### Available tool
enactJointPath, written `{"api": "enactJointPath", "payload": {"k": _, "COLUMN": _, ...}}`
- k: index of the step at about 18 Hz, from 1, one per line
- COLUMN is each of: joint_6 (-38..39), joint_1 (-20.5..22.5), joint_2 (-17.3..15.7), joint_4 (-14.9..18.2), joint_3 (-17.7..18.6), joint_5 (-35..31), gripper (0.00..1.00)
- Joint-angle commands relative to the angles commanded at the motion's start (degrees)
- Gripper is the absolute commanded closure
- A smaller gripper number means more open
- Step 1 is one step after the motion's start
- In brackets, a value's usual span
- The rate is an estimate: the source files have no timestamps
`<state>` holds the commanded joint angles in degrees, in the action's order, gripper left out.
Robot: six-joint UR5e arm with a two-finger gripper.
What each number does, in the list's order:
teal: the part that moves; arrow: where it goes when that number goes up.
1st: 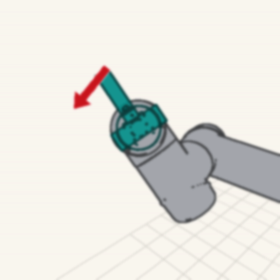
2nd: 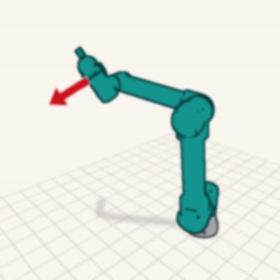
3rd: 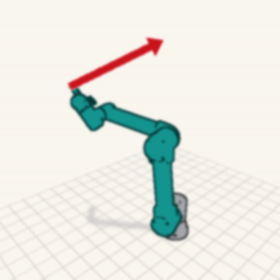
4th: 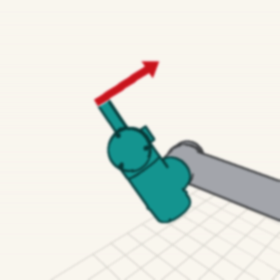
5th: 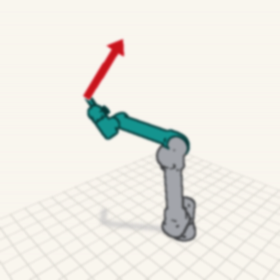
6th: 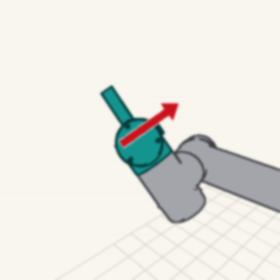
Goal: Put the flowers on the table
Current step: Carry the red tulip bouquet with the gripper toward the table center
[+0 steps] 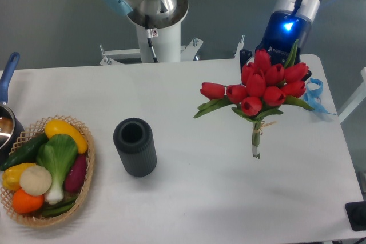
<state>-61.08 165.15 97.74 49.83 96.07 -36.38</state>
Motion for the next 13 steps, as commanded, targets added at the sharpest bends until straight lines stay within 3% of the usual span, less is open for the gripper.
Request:
{"api": "enactJointPath", "payload": {"k": 9, "joint_6": -1.8, "joint_1": -0.9, "joint_2": -0.4, "joint_4": 0.2, "joint_3": -1.7, "joint_5": -12.2, "gripper": 0.61}}
{"api": "enactJointPath", "payload": {"k": 13, "joint_6": -4.0, "joint_1": -3.8, "joint_2": -0.4, "joint_4": 0.4, "joint_3": -1.2, "joint_5": -20.6, "gripper": 0.61}}
